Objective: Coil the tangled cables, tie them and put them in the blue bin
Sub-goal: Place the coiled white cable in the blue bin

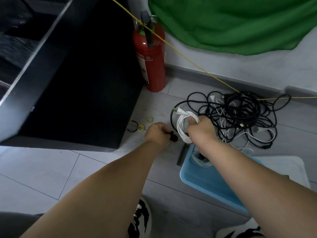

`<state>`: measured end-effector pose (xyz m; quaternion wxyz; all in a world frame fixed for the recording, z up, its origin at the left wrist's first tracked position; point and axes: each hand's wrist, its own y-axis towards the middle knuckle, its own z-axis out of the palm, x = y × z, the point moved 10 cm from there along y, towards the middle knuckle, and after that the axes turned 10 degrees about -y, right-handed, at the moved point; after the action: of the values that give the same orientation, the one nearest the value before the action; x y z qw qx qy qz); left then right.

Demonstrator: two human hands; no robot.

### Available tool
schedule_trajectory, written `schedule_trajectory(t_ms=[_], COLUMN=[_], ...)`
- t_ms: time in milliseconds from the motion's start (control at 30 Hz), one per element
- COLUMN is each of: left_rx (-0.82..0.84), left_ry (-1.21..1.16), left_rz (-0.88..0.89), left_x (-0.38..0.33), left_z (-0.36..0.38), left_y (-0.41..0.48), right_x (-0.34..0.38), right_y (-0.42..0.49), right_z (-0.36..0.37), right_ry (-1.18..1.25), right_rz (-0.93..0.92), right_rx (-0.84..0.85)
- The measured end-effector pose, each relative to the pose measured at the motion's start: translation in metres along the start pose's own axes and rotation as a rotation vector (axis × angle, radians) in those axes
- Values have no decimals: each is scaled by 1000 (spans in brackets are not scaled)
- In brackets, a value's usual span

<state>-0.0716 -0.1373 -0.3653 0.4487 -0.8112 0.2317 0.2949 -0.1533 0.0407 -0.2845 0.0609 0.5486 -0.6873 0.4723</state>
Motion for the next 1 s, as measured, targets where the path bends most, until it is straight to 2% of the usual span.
schedule_trajectory(t_ms=[300,667,833,1000], left_rx=[70,161,245,321], left_ry=[-221,-237,-180,-78], left_rz=[1,92,193,359], left_x=[-32,-96,-156,-241], left_z=[-32,-47,-74,-105], left_y=[-15,-61,-99,-162], right_x=[16,37,63,111], right_y=[-15,-41,-63,-105], right_z=[-29,-44,-82,-133], right_ry=[24,23,8,-33], right_rz=[-15,-23,-42,-198], right_rx=[0,-45,-90,-136])
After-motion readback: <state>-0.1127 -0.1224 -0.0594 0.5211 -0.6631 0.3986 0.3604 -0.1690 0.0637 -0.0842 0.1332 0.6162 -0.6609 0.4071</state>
